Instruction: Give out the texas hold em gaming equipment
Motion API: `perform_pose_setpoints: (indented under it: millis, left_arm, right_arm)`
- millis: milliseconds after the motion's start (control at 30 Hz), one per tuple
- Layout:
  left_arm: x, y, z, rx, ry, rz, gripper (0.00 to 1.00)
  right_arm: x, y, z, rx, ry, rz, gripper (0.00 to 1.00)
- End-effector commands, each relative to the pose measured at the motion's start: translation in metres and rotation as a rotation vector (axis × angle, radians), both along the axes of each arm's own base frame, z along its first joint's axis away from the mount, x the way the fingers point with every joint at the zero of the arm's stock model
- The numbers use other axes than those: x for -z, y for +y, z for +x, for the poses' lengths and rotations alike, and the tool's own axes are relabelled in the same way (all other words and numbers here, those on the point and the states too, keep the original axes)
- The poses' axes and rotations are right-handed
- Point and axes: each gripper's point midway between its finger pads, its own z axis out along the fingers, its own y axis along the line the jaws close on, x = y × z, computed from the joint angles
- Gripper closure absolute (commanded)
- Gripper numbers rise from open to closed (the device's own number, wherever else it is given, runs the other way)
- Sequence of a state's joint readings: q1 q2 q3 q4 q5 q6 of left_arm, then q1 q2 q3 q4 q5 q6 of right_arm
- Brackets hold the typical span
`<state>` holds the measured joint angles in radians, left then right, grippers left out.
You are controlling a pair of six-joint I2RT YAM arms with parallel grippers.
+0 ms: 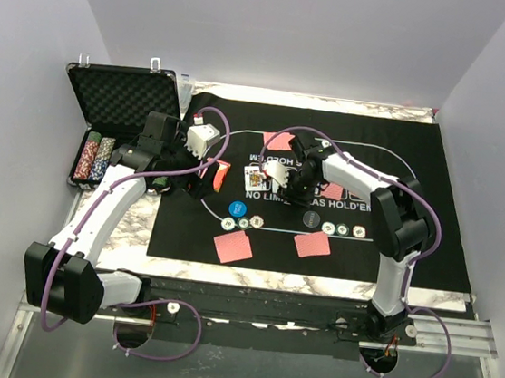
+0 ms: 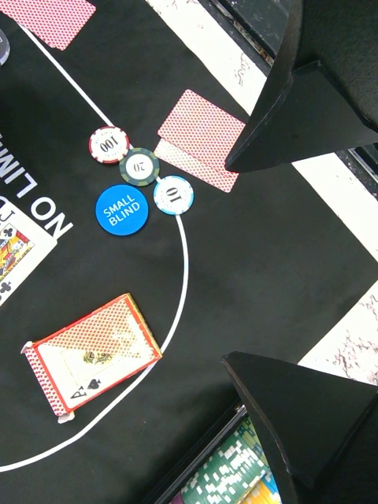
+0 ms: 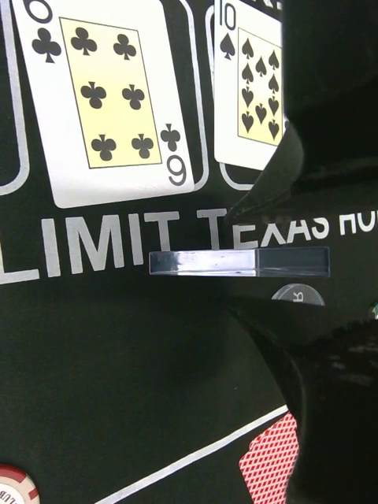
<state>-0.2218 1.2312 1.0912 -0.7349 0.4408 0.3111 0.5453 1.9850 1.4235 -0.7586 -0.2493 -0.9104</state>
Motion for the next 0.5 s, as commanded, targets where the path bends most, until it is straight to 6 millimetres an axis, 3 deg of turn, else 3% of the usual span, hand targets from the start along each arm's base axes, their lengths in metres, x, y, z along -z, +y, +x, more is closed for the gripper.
perform_pose_setpoints:
  millis: [0, 200, 233, 467]
  left_arm:
    - [0.0, 0.001, -0.003, 0.005, -0.001, -0.005, 0.02]
    - [0.0, 0.002, -0.002, 0.005, -0.006, 0.002, 0.02]
    - [-0.001, 0.002, -0.001, 0.005, -0.01, 0.004, 0.02]
    - [-0.009, 0.006, 0.004, -0.024, 0.007, 0.023, 0.02]
  right_arm:
    - [-0.007, 0.006, 0.003, 0.0, 0.003, 0.011, 0.51]
    - [-0.027, 0.014, 0.01, 0.033, -0.01, 0.044, 0.31]
    - [-0.034, 0.016, 0.011, 0.039, -0.015, 0.059, 0.15]
    - [-0.109, 0.036, 0.019, 0.134, -0.076, 0.248, 0.0]
